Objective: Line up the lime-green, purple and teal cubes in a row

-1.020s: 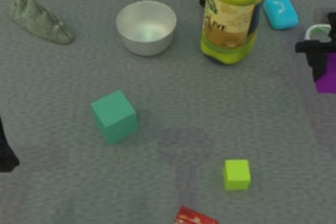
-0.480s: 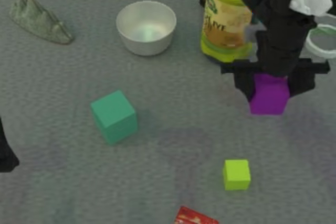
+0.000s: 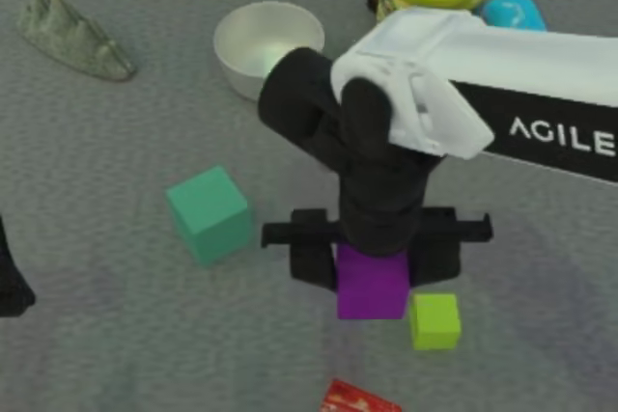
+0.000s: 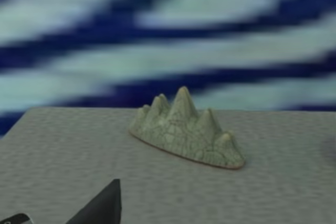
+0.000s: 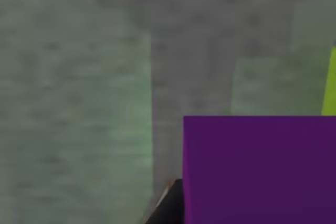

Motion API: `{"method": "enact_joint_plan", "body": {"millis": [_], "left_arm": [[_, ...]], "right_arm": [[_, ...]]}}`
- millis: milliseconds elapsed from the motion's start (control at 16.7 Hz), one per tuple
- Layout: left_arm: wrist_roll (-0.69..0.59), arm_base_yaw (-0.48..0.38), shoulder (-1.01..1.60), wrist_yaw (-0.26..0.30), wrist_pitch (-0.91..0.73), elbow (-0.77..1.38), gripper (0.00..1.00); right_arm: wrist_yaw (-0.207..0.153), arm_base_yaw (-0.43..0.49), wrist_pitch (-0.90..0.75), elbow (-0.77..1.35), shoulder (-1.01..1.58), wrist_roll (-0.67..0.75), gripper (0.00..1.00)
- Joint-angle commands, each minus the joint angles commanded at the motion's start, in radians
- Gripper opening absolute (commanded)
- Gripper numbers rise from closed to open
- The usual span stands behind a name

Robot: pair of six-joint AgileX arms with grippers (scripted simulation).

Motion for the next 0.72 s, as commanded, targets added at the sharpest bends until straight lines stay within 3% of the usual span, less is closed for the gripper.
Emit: {"method": "enact_joint_plan", "body": {"millis": [420, 720], "left_arm": [[0.0, 0.0, 0.0, 0.0, 0.0, 0.0, 1.0], [0.0, 0.0, 0.0, 0.0, 0.0, 0.0, 1.0]], "right_arm": [[0.0, 0.017, 0.019, -0.016, 0.0, 0.018, 0.0], [0.0, 0.019, 0.184, -0.128, 0.048, 0.02, 0.0]]}}
